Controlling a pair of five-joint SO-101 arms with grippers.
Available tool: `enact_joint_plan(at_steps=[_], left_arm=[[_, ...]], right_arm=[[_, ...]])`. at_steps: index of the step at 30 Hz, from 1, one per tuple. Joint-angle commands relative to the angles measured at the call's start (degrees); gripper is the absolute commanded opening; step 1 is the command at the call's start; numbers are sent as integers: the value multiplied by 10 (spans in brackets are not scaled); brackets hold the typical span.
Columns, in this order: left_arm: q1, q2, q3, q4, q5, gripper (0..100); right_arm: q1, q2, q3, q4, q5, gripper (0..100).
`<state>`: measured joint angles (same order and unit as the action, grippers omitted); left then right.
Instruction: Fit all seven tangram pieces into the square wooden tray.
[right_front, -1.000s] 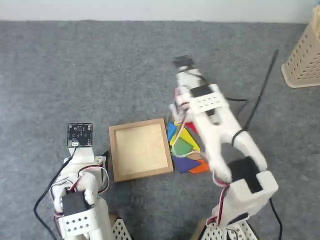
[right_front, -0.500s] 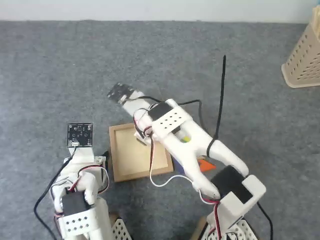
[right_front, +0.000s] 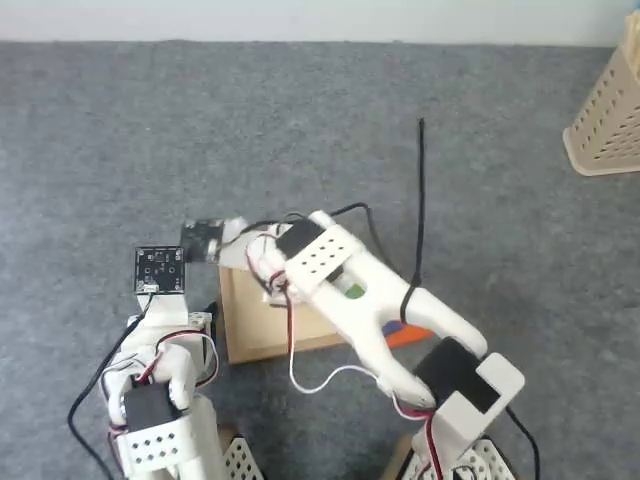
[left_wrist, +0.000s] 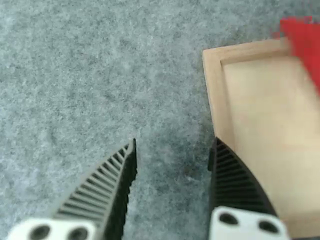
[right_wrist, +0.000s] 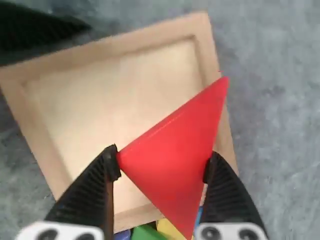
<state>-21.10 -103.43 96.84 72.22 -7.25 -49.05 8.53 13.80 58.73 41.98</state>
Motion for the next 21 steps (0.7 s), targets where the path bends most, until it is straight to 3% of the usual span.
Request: enact_joint_plan(at_steps=[1, 10, 21], left_arm=[[-3, -9, -2, 2, 5, 225], [-3, -9, -2, 2, 5, 225], [-3, -9, -2, 2, 5, 225]], right_arm=[[-8, -40, -2, -4, 14, 38], [-9, 3, 1, -5, -20, 251], [6, -6, 1, 7, -18, 237]])
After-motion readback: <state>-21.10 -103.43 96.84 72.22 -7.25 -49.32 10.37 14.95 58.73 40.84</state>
